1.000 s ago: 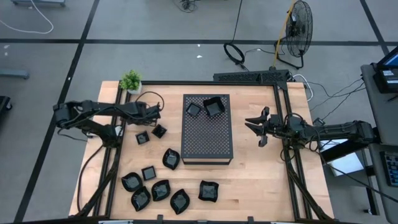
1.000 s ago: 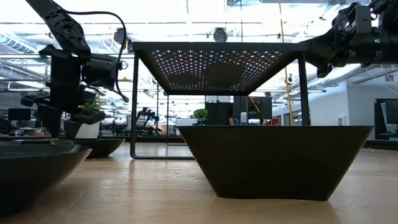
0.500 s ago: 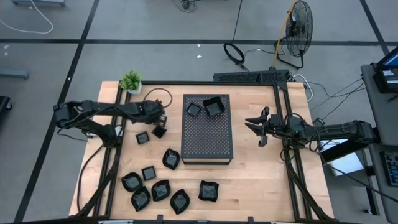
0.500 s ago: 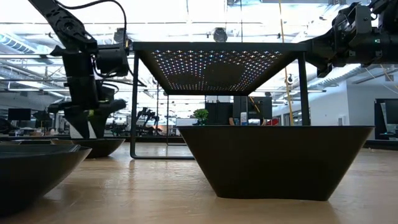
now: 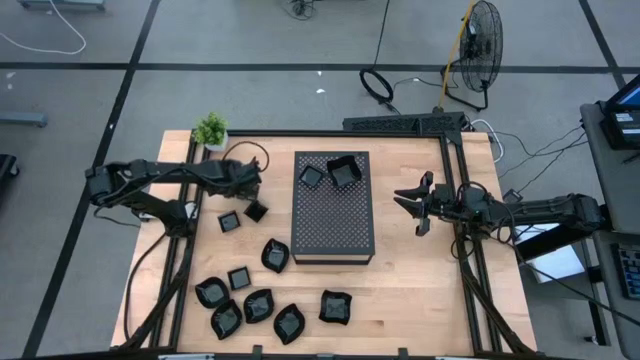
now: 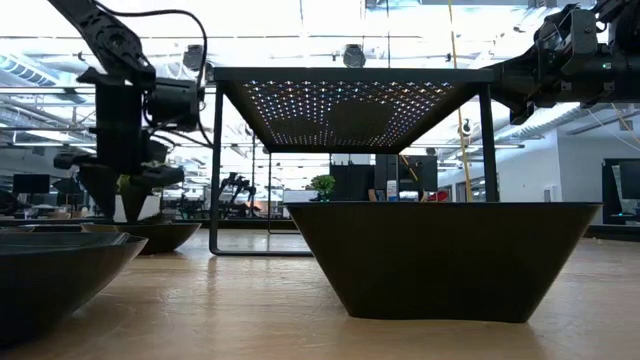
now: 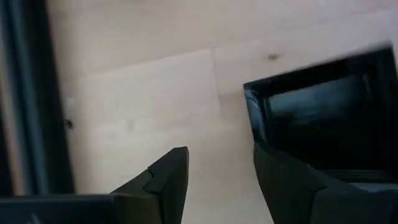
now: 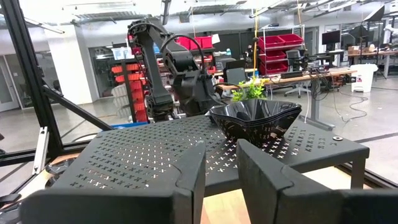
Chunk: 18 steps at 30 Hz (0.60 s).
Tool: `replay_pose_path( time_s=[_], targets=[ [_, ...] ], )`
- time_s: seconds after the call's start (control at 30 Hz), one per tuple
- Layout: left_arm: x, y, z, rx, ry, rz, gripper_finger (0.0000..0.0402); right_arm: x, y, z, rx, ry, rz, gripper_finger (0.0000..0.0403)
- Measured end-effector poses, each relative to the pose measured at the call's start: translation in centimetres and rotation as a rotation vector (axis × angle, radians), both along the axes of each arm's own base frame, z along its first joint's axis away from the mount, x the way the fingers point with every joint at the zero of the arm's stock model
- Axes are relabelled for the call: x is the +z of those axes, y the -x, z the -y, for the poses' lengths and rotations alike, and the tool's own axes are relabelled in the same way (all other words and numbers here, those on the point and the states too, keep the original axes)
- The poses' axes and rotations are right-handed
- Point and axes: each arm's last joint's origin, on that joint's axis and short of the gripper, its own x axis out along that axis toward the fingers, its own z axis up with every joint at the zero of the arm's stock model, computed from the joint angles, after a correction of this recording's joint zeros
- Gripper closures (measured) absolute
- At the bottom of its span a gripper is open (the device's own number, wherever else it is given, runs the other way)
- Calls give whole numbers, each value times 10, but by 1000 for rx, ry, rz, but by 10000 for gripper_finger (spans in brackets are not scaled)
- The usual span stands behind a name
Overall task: Pick & Place Mini shaped plates
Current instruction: Stack the black square plate on top of the black square plate on the shelf
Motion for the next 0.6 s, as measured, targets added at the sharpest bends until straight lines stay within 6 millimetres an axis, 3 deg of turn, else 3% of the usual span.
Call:
replay_pose_path(
  time_s=[0.17, 0.6],
  targets=[
    [-9, 1, 0, -10, 5, 45, 215, 0, 0, 0, 0, 0, 0, 326],
    [-4, 4, 1, -33, 40, -22, 215, 0, 0, 0, 0, -2, 1, 326]
  ],
)
